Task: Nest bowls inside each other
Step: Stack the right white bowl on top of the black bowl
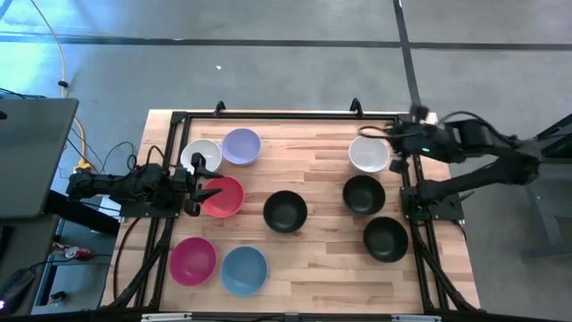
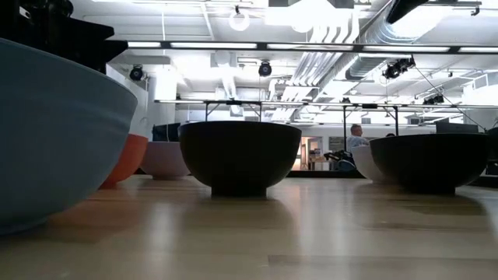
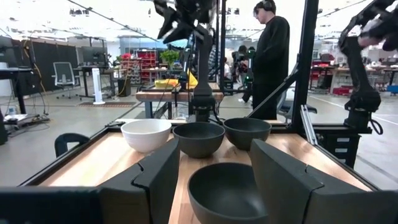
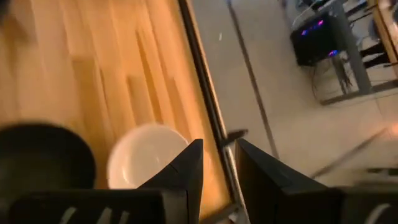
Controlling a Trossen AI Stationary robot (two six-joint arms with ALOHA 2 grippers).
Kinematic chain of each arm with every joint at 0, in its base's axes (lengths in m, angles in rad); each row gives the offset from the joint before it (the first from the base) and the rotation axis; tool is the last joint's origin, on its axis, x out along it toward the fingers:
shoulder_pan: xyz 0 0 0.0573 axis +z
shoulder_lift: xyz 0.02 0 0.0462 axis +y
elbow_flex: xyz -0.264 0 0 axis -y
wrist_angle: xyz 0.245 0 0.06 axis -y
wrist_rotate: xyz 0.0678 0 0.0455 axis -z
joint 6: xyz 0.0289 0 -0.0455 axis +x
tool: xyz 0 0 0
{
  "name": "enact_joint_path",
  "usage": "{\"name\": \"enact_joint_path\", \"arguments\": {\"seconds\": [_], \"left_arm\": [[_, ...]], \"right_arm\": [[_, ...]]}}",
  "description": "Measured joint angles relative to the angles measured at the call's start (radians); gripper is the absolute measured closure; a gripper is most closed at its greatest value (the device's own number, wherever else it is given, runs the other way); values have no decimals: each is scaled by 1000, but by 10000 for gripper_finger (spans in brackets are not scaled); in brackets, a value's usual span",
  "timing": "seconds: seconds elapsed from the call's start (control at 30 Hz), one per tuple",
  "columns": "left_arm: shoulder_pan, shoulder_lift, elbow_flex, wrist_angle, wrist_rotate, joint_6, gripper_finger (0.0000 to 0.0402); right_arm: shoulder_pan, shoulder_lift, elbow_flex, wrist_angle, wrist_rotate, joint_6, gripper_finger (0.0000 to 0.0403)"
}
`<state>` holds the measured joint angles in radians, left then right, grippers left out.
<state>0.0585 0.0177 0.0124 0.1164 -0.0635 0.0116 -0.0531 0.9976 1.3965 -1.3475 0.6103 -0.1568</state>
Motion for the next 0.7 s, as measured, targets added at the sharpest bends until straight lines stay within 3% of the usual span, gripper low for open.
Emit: {"name": "enact_joint_path", "arguments": {"seconds": [0.2, 0.4, 0.53, 0.7], "left_arm": [[0, 0, 0, -31, 0, 0, 216], [0, 0, 0, -45, 0, 0, 216], [0, 0, 0, -46, 0, 0, 216], [0, 0, 0, -46, 0, 0, 216]], "right_arm": [[-293, 153, 55, -120, -153, -91, 318], [-572, 246, 56, -53, -387, -229, 318], [-715, 308, 56, 23, -570, -329, 318], [-839, 404, 56, 35, -690, -420, 318]]}}
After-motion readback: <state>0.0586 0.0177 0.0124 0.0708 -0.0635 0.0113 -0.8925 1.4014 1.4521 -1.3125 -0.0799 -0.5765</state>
